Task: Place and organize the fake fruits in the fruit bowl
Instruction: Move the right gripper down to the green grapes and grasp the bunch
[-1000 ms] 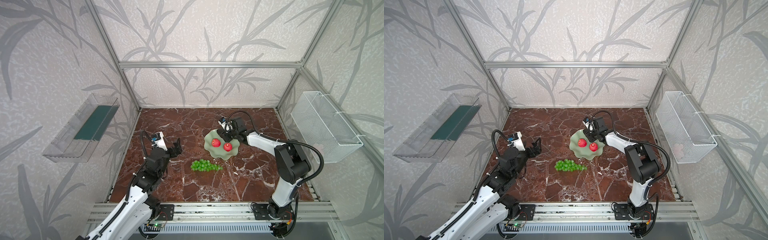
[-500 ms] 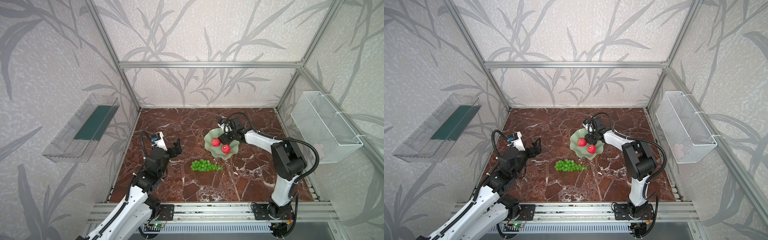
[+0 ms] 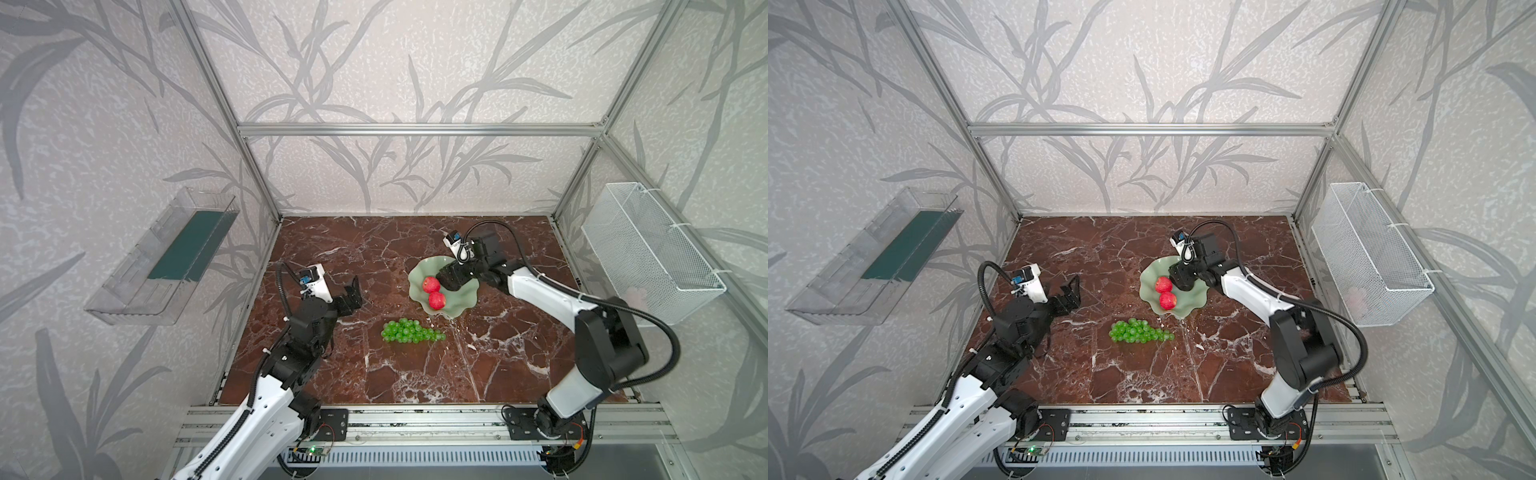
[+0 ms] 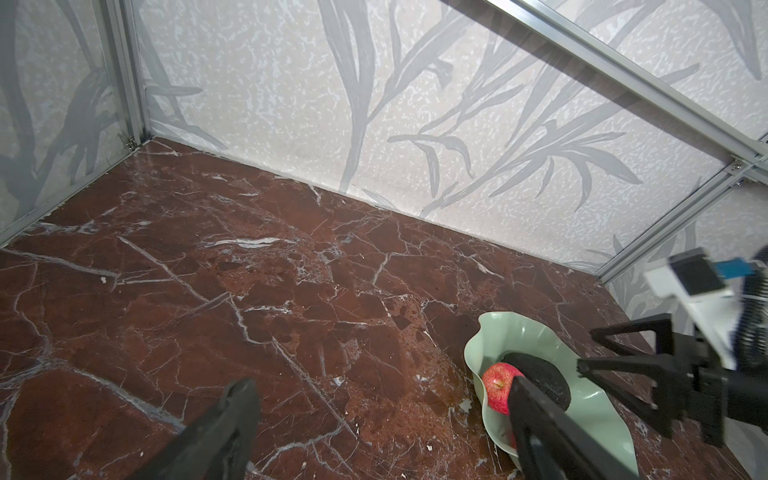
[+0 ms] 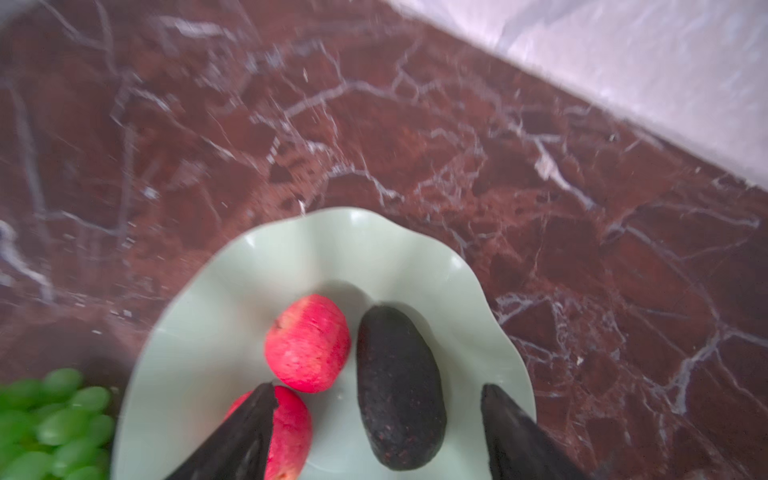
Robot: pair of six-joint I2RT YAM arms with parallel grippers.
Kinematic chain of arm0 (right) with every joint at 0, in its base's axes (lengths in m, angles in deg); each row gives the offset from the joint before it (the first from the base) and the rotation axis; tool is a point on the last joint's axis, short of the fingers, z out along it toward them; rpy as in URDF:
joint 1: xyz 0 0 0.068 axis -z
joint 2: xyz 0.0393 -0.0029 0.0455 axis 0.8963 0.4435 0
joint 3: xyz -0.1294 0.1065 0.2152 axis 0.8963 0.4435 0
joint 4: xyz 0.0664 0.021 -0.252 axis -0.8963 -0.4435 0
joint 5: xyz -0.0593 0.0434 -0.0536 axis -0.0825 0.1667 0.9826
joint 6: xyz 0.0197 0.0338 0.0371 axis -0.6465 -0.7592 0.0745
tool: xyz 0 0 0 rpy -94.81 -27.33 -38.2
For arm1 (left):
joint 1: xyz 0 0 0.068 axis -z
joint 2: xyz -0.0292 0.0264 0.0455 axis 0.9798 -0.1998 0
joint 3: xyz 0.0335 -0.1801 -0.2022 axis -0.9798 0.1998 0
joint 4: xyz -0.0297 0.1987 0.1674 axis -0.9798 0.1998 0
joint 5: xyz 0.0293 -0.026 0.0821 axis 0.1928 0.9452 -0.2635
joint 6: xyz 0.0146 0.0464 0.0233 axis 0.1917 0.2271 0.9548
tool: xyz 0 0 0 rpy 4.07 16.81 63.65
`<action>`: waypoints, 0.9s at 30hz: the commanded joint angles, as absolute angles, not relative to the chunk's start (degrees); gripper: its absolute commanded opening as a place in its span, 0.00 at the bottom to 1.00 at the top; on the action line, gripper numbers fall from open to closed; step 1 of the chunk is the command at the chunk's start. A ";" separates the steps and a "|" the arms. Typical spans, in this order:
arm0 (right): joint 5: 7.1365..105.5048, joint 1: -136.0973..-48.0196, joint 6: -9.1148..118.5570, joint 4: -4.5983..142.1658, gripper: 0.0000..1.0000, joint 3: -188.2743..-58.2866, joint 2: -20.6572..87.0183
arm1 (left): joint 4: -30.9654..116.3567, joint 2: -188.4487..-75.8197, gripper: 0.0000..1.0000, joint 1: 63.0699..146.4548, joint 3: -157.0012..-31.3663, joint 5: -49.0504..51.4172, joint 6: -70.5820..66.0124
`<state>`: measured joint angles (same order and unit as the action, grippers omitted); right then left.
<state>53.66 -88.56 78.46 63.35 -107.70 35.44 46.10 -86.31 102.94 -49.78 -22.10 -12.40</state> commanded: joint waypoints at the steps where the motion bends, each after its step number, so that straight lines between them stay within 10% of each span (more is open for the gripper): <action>1: 45.74 -90.80 73.53 72.38 0.82 -99.84 28.50 | 47.17 -84.81 0.94 102.64 -50.66 -23.82 -11.49; 13: 42.29 -111.09 84.34 82.17 0.92 -86.73 26.84 | 48.75 -82.27 0.94 102.64 -51.21 -24.44 -11.08; 27: 46.73 -113.56 80.54 91.75 0.95 -88.98 39.84 | 51.62 -78.72 0.94 102.61 -51.27 -25.67 -10.18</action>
<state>45.31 -113.26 81.68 87.70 -87.20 38.57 50.01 -79.20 102.88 -49.82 -24.66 -10.87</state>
